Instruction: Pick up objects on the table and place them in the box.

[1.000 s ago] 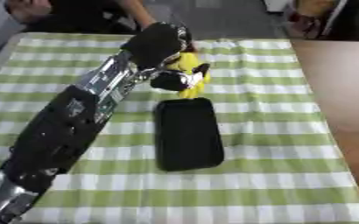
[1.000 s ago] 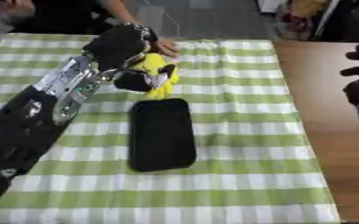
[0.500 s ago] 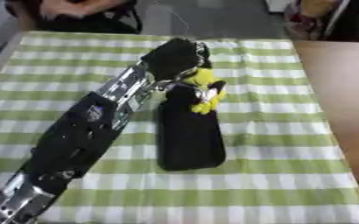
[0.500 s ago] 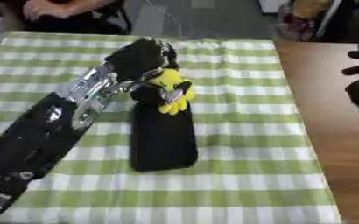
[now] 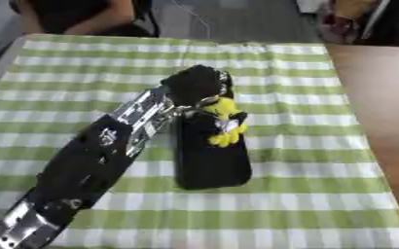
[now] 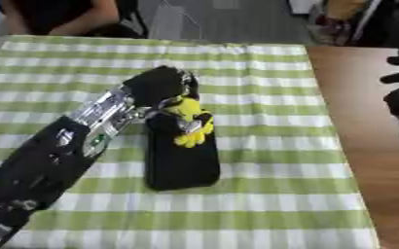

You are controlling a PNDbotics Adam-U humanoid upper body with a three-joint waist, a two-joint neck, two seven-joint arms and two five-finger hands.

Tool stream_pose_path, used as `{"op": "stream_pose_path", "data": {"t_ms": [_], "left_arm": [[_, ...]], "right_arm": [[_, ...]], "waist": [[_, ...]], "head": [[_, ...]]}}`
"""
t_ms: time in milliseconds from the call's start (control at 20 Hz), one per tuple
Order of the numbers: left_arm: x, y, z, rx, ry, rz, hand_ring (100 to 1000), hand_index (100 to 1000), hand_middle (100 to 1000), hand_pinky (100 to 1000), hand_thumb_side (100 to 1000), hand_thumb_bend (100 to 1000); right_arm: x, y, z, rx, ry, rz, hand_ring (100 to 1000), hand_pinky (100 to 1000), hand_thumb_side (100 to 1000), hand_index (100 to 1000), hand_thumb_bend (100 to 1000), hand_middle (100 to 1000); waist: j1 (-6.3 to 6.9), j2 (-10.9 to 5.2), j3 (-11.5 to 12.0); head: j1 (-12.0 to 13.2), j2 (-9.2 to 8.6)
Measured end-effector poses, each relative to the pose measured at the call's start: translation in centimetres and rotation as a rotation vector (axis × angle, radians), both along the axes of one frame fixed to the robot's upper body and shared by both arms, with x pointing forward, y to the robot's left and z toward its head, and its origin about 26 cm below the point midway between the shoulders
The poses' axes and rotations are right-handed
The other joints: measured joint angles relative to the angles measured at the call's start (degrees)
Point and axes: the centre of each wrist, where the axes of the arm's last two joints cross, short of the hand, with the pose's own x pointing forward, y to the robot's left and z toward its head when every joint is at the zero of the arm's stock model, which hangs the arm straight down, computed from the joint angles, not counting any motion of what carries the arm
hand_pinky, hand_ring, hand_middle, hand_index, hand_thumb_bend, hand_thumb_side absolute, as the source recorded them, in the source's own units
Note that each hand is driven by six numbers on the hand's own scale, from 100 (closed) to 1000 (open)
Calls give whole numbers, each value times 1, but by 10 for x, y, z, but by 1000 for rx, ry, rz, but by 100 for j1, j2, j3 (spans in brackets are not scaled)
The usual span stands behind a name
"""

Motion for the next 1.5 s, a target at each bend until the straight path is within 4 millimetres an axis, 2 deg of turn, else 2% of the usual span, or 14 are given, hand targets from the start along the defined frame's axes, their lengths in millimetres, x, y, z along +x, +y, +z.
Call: {"op": "stream_pose_path", "data": {"t_ms": [500,600,650,700,750,800,850,1200,1500], "left_arm": [[0,5,-5,42,11,15,100,100,100,100,882,211],[0,5,-5,40,9,13,100,106,100,100,875,236],[0,5,-5,40,9,13,100,112,100,100,860,280],[0,5,-5,40,9,13,100,110,100,100,863,269],[0,5,-5,40,9,12,100,131,100,100,848,350],[0,5,-5,40,9,12,100,128,100,100,847,342],[0,5,-5,40,9,11,100,144,100,100,851,388],[-1,7,-7,51,10,10,100,176,100,100,858,414],[-1,9,-7,59,6,11,100,213,100,100,877,479]], "right_arm": [[0,0,0,0,0,0,672,496,1000,926,658,785],[0,0,0,0,0,0,672,496,1000,926,658,785],[0,0,0,0,0,0,672,496,1000,926,658,785],[0,0,0,0,0,0,672,496,1000,926,658,785],[0,0,0,0,0,0,672,496,1000,926,658,785],[0,0,0,0,0,0,672,496,1000,926,658,785],[0,0,0,0,0,0,672,496,1000,926,657,785],[0,0,0,0,0,0,672,496,1000,926,658,785],[0,0,0,0,0,0,672,496,1000,926,658,785]], "waist": [[-2,0,4],[-2,0,4],[-2,0,4],[-2,0,4],[-2,0,4],[-2,0,4],[-2,0,4],[-2,0,5],[-2,0,18]], "head": [[0,0],[1,0],[1,0],[1,0],[2,0],[2,0],[3,0],[5,0],[5,0]]}}
